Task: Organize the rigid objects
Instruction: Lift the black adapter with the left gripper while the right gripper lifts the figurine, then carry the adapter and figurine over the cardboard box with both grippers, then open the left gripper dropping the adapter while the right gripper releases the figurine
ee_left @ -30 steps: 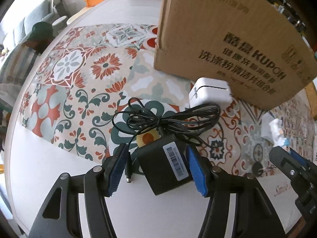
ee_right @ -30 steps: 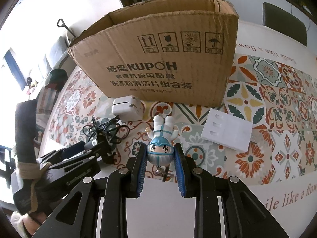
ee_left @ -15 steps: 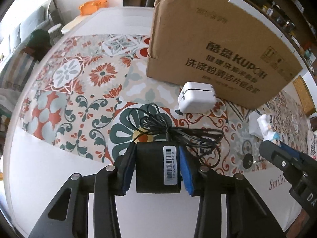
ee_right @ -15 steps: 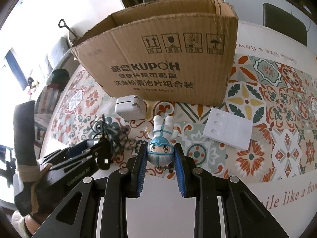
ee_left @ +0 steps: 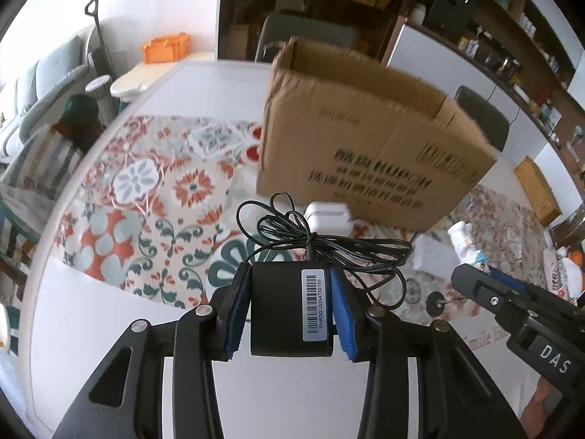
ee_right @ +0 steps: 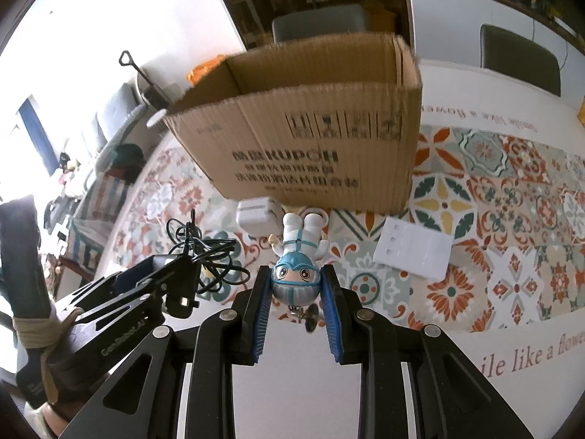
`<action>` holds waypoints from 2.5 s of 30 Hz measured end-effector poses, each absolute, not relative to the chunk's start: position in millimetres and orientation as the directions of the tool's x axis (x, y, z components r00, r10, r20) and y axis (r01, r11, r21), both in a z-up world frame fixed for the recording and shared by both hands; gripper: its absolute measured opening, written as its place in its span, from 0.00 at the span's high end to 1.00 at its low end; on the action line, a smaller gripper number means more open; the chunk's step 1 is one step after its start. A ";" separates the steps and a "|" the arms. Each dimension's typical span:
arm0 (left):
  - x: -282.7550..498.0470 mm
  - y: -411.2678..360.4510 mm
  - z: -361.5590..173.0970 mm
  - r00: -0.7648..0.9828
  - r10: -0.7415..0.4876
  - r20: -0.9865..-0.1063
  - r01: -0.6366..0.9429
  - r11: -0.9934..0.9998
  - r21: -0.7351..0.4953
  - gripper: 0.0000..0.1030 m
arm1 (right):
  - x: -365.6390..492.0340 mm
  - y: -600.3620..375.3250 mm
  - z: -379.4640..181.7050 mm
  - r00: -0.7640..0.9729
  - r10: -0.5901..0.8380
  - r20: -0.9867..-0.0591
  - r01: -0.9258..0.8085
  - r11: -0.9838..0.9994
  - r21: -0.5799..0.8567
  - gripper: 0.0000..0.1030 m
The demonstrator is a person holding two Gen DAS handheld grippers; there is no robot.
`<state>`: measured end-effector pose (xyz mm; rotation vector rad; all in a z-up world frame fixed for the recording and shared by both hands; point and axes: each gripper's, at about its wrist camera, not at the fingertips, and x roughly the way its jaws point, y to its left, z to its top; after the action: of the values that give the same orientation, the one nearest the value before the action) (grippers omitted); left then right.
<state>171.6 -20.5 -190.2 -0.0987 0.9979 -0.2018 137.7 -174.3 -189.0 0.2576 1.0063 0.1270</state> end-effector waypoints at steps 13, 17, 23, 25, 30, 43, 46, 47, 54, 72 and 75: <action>177.5 -32.7 -112.8 0.663 -0.264 -0.701 0.210 0.964 -0.164 0.60 | 130.2 -182.9 -126.8 0.660 0.225 -0.717 -0.012 0.957 0.289 0.74; 185.4 -37.4 -95.9 0.693 -0.277 -0.666 0.233 0.960 -0.156 0.60 | 133.8 -185.5 -110.5 0.697 0.215 -0.685 -0.015 0.958 0.286 0.74; 205.5 -46.5 -77.4 0.716 -0.296 -0.632 0.273 0.952 -0.138 0.60 | 146.4 -191.1 -92.7 0.732 0.194 -0.653 -0.007 0.961 0.278 0.74; 213.7 -50.7 -74.5 0.717 -0.303 -0.628 0.285 0.949 -0.133 0.60 | 153.0 -191.6 -87.5 0.739 0.187 -0.647 -0.008 0.963 0.269 0.74; 236.1 -60.2 -68.0 0.718 -0.307 -0.625 0.299 0.946 -0.121 0.60 | 172.9 -192.0 -77.8 0.748 0.169 -0.642 -0.011 0.970 0.243 0.74; 292.4 -77.1 -78.6 0.660 -0.290 -0.693 0.294 0.949 -0.116 0.60 | 228.8 -207.5 -75.7 0.720 0.155 -0.677 0.008 0.973 0.231 0.74; 304.6 -81.7 -87.2 0.633 -0.273 -0.725 0.293 0.951 -0.102 0.60 | 239.9 -210.3 -80.3 0.698 0.155 -0.699 0.016 0.973 0.232 0.74; 308.0 -83.2 -89.8 0.623 -0.272 -0.733 0.296 0.950 -0.102 0.60 | 242.6 -210.8 -82.2 0.692 0.159 -0.704 0.017 0.972 0.236 0.74; 333.6 -94.4 -108.1 0.542 -0.249 -0.803 0.300 0.950 -0.093 0.60 | 264.4 -218.7 -95.8 0.644 0.189 -0.741 0.029 0.962 0.271 0.74; 320.8 -68.5 -80.6 0.660 -0.038 -0.750 0.136 0.988 0.069 0.19 | 284.2 -213.3 -91.7 0.612 0.177 -0.771 0.042 0.966 0.255 0.59; 312.0 -65.3 -78.6 0.667 -0.038 -0.744 0.125 0.990 0.062 0.19 | 279.2 -213.0 -90.7 0.619 0.131 -0.775 0.077 0.971 0.225 0.54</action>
<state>312.0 -65.3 -78.6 0.1105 0.8356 -0.0920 279.2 -213.0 -90.7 0.2469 0.9058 0.0312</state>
